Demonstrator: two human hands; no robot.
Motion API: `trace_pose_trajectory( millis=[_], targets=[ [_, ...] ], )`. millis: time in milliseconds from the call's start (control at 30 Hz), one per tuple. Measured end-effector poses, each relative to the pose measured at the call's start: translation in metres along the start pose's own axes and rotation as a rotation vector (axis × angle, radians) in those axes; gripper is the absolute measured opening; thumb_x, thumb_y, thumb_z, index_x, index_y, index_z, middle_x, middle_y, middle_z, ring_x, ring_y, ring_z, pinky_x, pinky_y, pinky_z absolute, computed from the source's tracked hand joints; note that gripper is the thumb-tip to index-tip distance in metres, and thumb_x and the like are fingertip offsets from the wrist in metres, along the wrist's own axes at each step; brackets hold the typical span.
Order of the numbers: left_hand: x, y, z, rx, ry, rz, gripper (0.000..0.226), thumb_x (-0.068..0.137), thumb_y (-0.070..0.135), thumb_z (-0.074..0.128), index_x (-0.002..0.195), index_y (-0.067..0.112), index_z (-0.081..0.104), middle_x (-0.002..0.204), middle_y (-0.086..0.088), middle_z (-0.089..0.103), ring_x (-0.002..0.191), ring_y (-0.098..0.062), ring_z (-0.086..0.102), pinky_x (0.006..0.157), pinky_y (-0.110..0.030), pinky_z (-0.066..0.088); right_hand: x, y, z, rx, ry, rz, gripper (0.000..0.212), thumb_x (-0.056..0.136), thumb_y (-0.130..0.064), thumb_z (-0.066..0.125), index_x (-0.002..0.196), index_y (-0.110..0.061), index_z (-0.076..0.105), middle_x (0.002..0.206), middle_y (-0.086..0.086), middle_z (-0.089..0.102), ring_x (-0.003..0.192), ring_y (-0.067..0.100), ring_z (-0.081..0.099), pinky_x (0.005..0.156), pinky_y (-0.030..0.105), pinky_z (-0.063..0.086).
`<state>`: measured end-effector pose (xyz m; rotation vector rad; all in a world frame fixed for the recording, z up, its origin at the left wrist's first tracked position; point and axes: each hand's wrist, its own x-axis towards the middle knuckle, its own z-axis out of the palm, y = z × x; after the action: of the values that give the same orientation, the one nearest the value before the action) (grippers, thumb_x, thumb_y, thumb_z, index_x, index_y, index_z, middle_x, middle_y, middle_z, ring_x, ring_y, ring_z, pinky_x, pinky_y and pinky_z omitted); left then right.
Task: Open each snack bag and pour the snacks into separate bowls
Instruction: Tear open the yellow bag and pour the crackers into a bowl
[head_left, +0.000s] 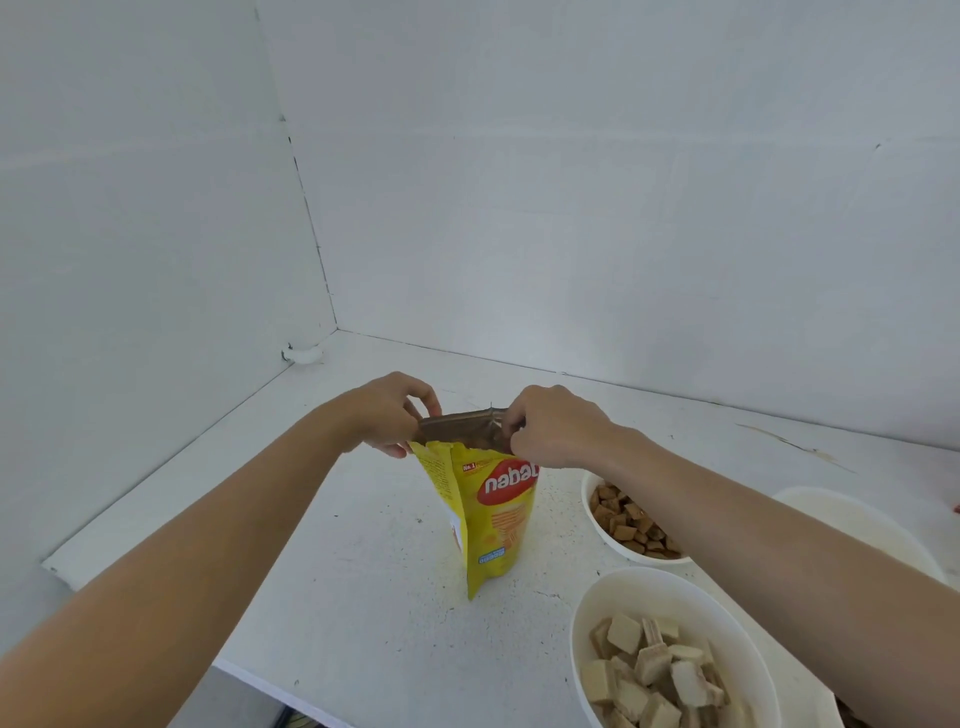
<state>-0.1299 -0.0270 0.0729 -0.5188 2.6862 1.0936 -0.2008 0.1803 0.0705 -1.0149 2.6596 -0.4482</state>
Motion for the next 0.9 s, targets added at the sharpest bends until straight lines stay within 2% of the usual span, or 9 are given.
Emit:
trace_pose_trajectory(
  millis=[67,133,233,300,367,433,600,767,900],
  targets=[
    [-0.003,-0.003,0.001,-0.064,0.002,0.009,0.014,0.089,0.014,0.073,0.103,0.016,0.072,0.097,-0.010,0.077,0.078,-0.016,0.071,0.061,-0.021,0.055,0.001,0.007,0.002,-0.007,0.023,-0.048,0.023,0.089,-0.019,0.050,0.075,-0.026,0.067,0.081,-0.006,0.065,0.079,0.020,0.061,0.057,0.026,0.041],
    [-0.007,-0.006,0.003,-0.131,-0.002,0.047,0.012,0.091,0.013,0.070,0.102,0.015,0.074,0.097,-0.010,0.077,0.077,-0.014,0.069,0.062,-0.022,0.053,0.002,0.014,0.005,0.025,0.034,-0.106,0.029,0.097,-0.038,0.048,0.075,-0.029,0.064,0.077,-0.009,0.060,0.078,0.017,0.060,0.060,0.030,0.042],
    [-0.013,-0.007,0.005,-0.219,-0.010,0.136,0.015,0.094,0.018,0.070,0.108,0.022,0.074,0.096,-0.002,0.079,0.070,-0.013,0.063,0.057,-0.021,0.047,0.000,0.019,0.007,0.078,-0.002,-0.213,0.047,0.089,-0.071,0.048,0.084,-0.030,0.071,0.093,-0.006,0.055,0.092,0.010,0.054,0.078,0.031,0.047],
    [-0.011,-0.005,0.005,-0.222,0.026,0.181,0.028,0.093,0.009,0.069,0.111,0.030,0.073,0.096,0.005,0.078,0.058,-0.011,0.057,0.050,-0.020,0.043,-0.002,0.015,0.007,0.078,-0.010,-0.273,0.050,0.080,-0.078,0.053,0.082,-0.032,0.073,0.104,-0.003,0.048,0.107,0.010,0.045,0.087,0.030,0.044],
    [-0.007,-0.003,0.006,-0.188,0.063,0.184,0.039,0.091,0.000,0.064,0.110,0.034,0.072,0.095,0.008,0.078,0.049,-0.009,0.053,0.047,-0.019,0.042,-0.006,0.010,0.005,0.070,-0.021,-0.305,0.042,0.078,-0.075,0.060,0.083,-0.035,0.073,0.118,-0.003,0.042,0.121,0.011,0.033,0.096,0.029,0.040],
    [-0.004,-0.005,0.006,-0.209,0.078,0.174,0.039,0.090,-0.003,0.060,0.107,0.029,0.075,0.092,0.004,0.078,0.050,-0.012,0.052,0.047,-0.020,0.042,-0.008,0.007,0.004,-0.015,-0.003,-0.336,0.037,0.081,-0.066,0.066,0.092,-0.032,0.076,0.127,-0.002,0.036,0.127,0.013,0.028,0.100,0.032,0.040],
    [0.001,-0.025,-0.004,-0.359,0.134,0.121,0.021,0.093,-0.006,0.060,0.093,0.005,0.078,0.076,-0.019,0.063,0.054,-0.017,0.049,0.047,-0.020,0.039,-0.003,0.024,0.006,-0.045,0.081,-0.334,0.028,0.092,-0.050,0.063,0.100,-0.025,0.075,0.127,-0.003,0.038,0.120,0.016,0.038,0.094,0.043,0.048],
    [0.009,-0.027,-0.001,-0.457,0.164,0.085,0.037,0.088,-0.017,0.040,0.086,-0.006,0.075,0.072,-0.019,0.060,0.055,-0.019,0.047,0.048,-0.021,0.040,0.002,0.034,0.015,-0.111,0.118,-0.403,0.032,0.099,-0.040,0.056,0.110,-0.015,0.072,0.127,-0.007,0.044,0.114,0.010,0.037,0.090,0.038,0.052],
    [0.009,-0.027,0.008,-0.461,0.220,0.100,0.030,0.096,-0.003,0.047,0.091,-0.003,0.076,0.073,-0.015,0.064,0.059,-0.018,0.054,0.058,-0.023,0.047,0.006,0.037,0.019,-0.058,0.164,-0.437,0.030,0.097,-0.037,0.060,0.110,-0.014,0.073,0.127,-0.006,0.048,0.114,0.010,0.044,0.092,0.037,0.050]
  ],
)
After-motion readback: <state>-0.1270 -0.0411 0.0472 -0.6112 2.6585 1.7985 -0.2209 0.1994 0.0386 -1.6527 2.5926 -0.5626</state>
